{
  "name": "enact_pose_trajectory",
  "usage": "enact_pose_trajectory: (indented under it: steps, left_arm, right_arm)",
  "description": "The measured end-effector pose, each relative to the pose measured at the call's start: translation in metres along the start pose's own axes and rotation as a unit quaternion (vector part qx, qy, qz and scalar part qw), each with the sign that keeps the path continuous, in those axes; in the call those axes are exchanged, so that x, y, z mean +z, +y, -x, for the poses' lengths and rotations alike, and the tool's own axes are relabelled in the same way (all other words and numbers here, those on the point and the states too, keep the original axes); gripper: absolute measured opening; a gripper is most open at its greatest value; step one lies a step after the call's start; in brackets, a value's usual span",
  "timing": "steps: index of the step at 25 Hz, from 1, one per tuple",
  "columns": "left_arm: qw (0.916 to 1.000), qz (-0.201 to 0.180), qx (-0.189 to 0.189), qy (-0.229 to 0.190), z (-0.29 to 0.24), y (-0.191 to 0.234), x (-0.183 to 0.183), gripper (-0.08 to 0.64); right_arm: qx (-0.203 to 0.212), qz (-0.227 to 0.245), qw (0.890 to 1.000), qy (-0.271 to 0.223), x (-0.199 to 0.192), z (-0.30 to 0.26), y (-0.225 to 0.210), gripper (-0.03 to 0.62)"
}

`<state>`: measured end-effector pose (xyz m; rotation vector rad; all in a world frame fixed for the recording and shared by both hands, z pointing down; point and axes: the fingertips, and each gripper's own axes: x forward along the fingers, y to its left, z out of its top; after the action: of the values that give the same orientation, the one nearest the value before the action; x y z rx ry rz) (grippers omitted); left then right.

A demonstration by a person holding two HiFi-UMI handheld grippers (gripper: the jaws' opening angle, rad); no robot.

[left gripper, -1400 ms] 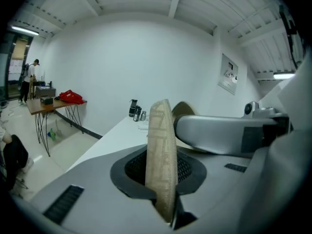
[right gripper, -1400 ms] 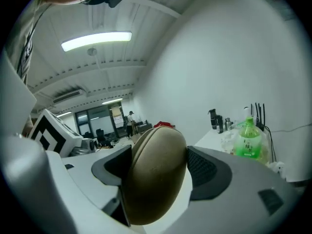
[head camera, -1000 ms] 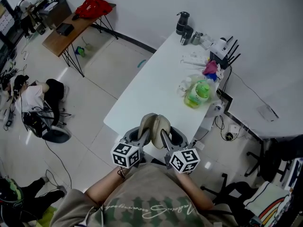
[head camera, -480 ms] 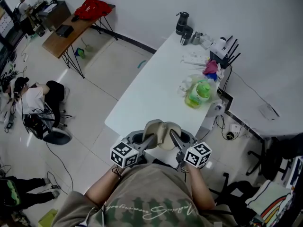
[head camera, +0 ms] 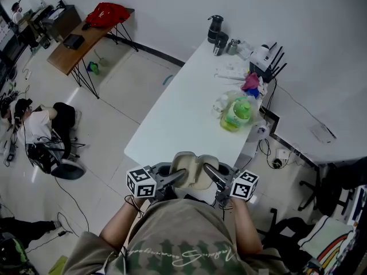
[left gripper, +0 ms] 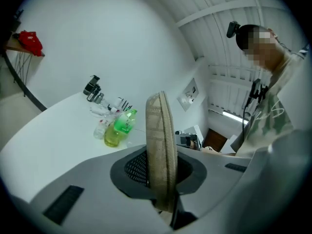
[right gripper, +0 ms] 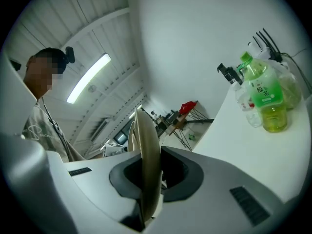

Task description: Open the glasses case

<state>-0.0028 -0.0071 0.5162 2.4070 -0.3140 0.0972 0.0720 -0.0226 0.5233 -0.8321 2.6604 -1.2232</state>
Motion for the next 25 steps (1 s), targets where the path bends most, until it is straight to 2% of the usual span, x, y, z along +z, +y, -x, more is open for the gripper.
enact_pose_trajectory:
  steps: [4, 5, 7, 9, 11, 13, 15, 19, 22, 25]
  left_arm:
    - [0.9982, 0.012, -0.057, 0.013, -0.001, -0.015, -0.003, 0.054]
    - [0.9968, 0.005, -0.076, 0.024, -0.002, -0.022, -0.006, 0.052]
    - [0.9931, -0.040, -0.090, 0.063, -0.006, -0.031, -0.019, 0.037]
    - [0.9892, -0.099, -0.053, 0.094, -0.012, -0.024, -0.028, 0.038]
    - [0.9876, -0.123, -0.010, 0.096, -0.018, -0.012, -0.029, 0.040]
    - [0.9894, -0.119, 0.015, 0.082, -0.021, -0.005, -0.027, 0.040]
    - [0.9921, -0.108, 0.020, 0.062, -0.021, -0.001, -0.023, 0.043]
    - [0.9946, -0.099, 0.017, 0.026, -0.012, 0.001, -0.011, 0.146]
    - [0.9939, -0.100, 0.029, 0.037, -0.006, 0.006, -0.015, 0.158]
    - [0.9921, -0.084, 0.059, 0.073, -0.001, 0.020, -0.033, 0.169]
  right_arm:
    - [0.057, -0.013, 0.998, 0.001, -0.004, 0.003, 0.012, 0.043]
    - [0.075, -0.013, 0.997, 0.008, -0.005, 0.003, 0.016, 0.043]
    - [0.090, 0.007, 0.996, 0.026, -0.010, 0.002, 0.022, 0.043]
    - [0.059, 0.036, 0.997, 0.033, -0.011, 0.002, 0.014, 0.043]
    - [0.018, 0.037, 0.999, 0.024, -0.010, 0.004, -0.001, 0.043]
    - [-0.008, 0.022, 1.000, 0.013, -0.011, 0.005, -0.013, 0.043]
    - [-0.024, 0.009, 1.000, 0.006, -0.013, 0.006, -0.020, 0.043]
    - [-0.067, -0.050, 0.996, -0.018, -0.014, 0.016, -0.046, 0.043]
    - [-0.101, -0.099, 0.990, -0.017, -0.022, 0.018, -0.072, 0.043]
    - [-0.117, -0.138, 0.983, 0.019, -0.047, -0.001, -0.096, 0.043]
